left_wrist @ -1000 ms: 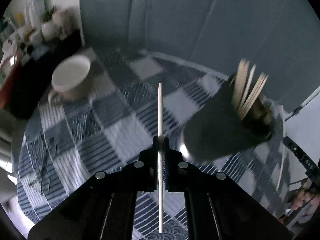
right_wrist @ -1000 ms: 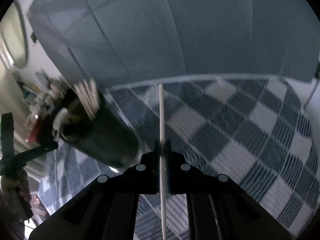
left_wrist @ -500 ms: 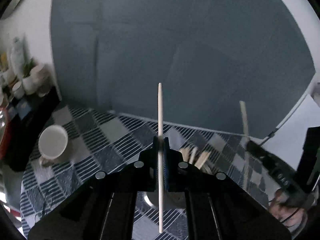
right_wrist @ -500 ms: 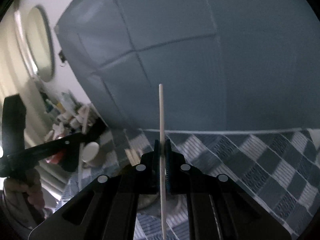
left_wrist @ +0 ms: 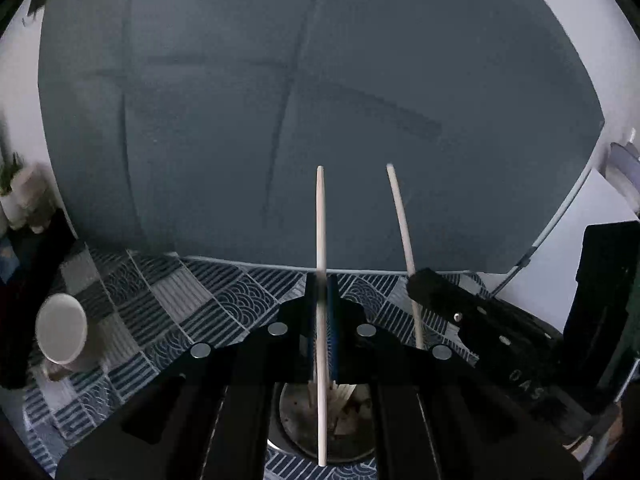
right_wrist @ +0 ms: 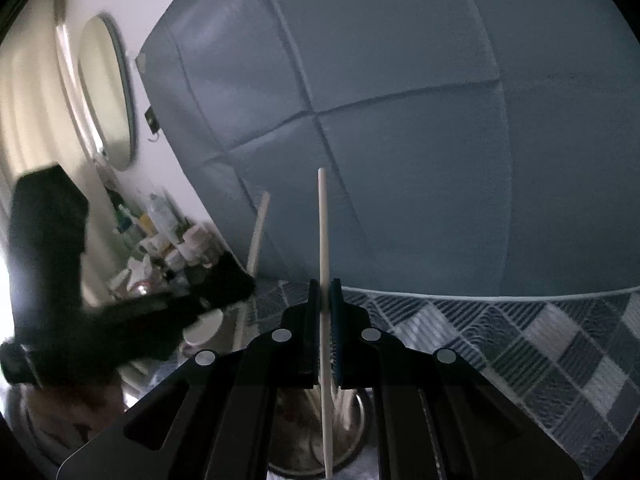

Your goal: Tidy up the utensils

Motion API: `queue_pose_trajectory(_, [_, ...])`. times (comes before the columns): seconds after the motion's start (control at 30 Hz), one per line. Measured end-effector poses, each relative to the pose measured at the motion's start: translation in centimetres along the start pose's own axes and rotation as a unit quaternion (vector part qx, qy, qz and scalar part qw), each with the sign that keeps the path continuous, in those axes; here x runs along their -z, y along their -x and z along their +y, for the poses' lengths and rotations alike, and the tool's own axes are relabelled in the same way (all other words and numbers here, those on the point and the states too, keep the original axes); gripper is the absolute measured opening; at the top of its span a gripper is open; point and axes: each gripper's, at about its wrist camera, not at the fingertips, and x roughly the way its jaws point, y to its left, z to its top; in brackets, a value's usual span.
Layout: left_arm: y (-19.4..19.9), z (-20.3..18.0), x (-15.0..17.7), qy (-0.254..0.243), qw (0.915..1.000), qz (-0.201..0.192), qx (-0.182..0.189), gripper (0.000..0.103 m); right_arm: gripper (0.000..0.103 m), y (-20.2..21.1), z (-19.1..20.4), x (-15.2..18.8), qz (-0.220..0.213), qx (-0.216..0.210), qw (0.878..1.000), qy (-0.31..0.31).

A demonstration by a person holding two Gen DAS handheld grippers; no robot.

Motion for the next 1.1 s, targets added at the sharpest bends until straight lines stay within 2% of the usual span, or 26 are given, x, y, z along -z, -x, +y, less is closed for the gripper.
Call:
queue_pose_trajectory(0.07, [-0.7, 0.2, 0.2, -0.004, 1.0, -0.002, -0.006, 0.005, 0.005, -0.7, -0.1, 0.1, -0.006, -0.009, 1.0, -0.004])
queue_pose_trajectory(0.17, [-1.8, 0.6, 0.7, -0.008, 0.9999, 0.006, 0.011, 0.005, 0.005, -1.7, -0.1, 0.5, -0.012, -0.022, 1.0, -0.005])
queue_pose_trajectory(0.27, [-2.4, 0.7, 1.2, -0.021, 0.9998, 0.006, 0.002, 0.005, 0.005, -2.5, -0.1, 1.4, -0.017, -0.014, 1.0, 0.009])
queue_pose_trajectory(0.4, [-2.8, 0.6, 2.1, -0.036, 0.9993, -0.004, 0.014, 0.005, 0.005, -2.8, -0.6, 2.7, -0.016, -0.011, 1.0, 0.012])
queue_pose_trajectory(0.5, [-3.2, 0.9, 2.6, -0.029, 0.9991, -0.017, 0.025, 0.005, 0.005, -3.0, -1.4, 3.7, -0.013, -0.004, 1.0, -0.001])
queue_pose_trajectory(0.77, [-2.9, 1.7, 4.6, -0.018, 0.9988, -0.017, 0.042, 0.005, 0.005, -1.6, -1.3, 5.7, -0.018, 0.01, 1.0, 0.005])
queue_pose_trajectory(1.0, [-0.8, 2.5, 5.4, -0.006, 0.9989, -0.026, 0.04, 0.005, 0.009, 0.4, -0.4, 6.3, -0.019, 0.029, 0.999, 0.024])
queue_pose_trajectory(1.07, [-0.2, 2.8, 5.4, 0.003, 0.9991, -0.025, 0.035, 0.008, 0.009, 1.1, 0.1, 6.3, -0.019, 0.037, 0.999, 0.034])
queue_pose_trajectory(1.1, [0.1, 2.9, 5.4, 0.003, 0.9991, -0.026, 0.033, 0.013, 0.009, 1.5, 0.3, 6.3, -0.019, 0.044, 0.998, 0.039])
